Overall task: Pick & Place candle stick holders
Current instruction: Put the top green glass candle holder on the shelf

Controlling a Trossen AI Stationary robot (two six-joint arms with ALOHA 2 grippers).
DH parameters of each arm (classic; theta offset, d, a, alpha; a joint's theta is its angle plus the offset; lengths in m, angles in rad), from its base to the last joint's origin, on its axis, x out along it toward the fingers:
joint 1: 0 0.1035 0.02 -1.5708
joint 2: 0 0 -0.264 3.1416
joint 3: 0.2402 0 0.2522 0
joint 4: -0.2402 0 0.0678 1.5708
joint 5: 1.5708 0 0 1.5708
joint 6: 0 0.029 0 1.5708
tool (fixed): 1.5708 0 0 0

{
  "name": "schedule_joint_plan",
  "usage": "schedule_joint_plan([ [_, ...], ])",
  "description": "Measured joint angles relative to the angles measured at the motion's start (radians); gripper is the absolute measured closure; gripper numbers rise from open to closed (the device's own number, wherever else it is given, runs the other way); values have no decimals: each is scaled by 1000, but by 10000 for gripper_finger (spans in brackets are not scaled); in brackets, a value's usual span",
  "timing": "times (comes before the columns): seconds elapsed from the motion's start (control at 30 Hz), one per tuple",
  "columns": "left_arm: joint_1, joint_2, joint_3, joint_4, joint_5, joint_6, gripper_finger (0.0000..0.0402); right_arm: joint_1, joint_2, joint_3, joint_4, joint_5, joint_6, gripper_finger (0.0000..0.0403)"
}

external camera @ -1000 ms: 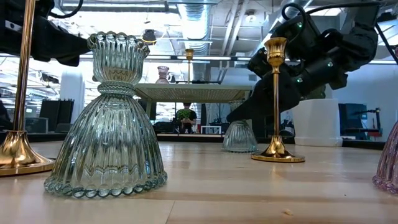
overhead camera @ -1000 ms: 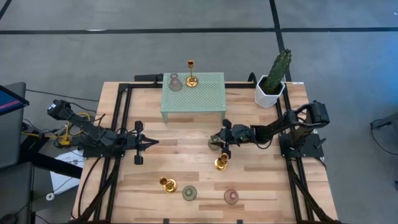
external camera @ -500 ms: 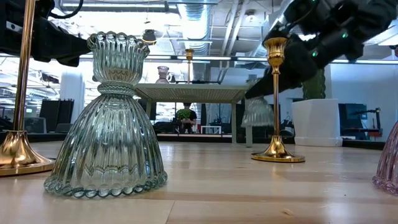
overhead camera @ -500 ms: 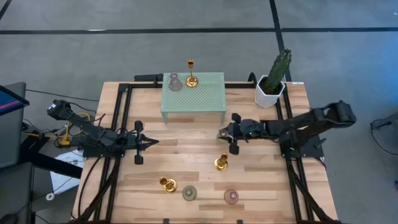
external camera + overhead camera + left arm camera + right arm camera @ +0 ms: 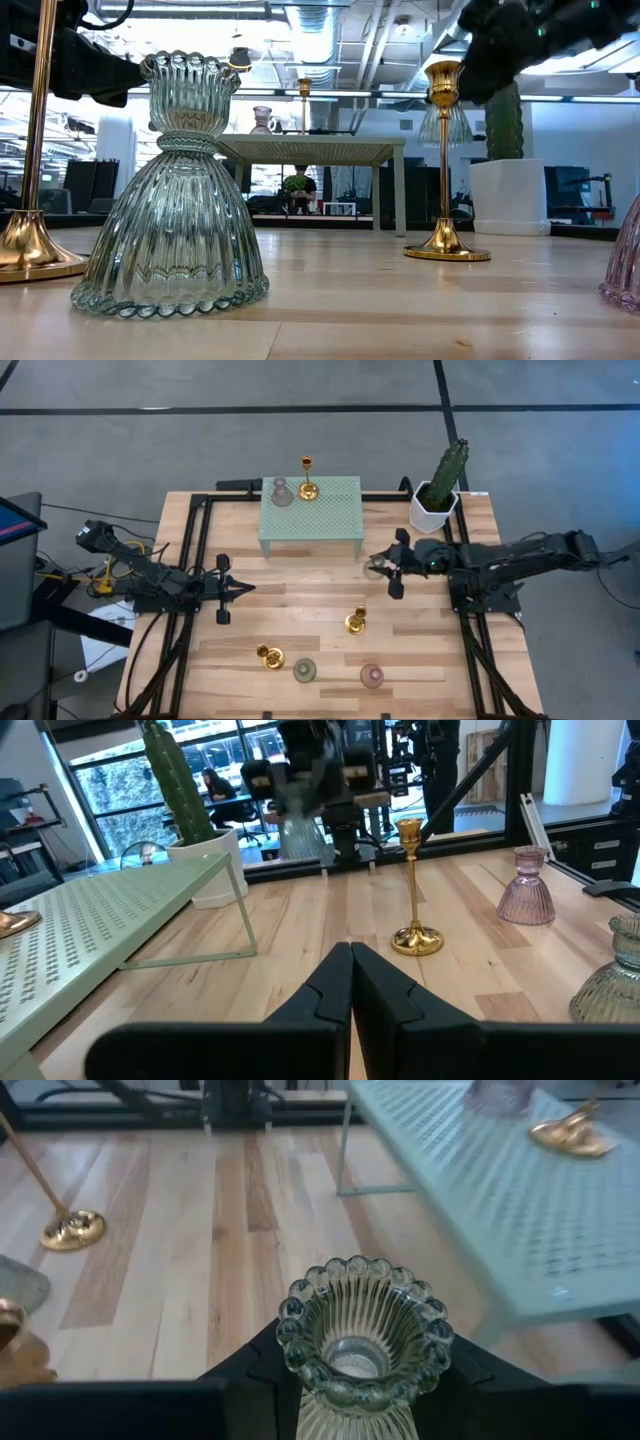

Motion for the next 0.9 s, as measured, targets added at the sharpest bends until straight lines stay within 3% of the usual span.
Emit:
schedule_joint_plan([
  [0.17, 0, 0, 0, 0, 0, 0, 396, -21, 3, 148, -146, 2, -28, 280],
  [0.33, 0, 0, 0, 0, 0, 0, 396, -80, 81, 284, -170, -15, -100, 280],
  [0.57, 0, 0, 0, 0, 0, 0, 396, -216, 251, 442, -168, -183, -185, 280],
  [0.9, 0, 0, 0, 0, 0, 0, 396, -441, 506, 665, -146, -301, -235, 280],
])
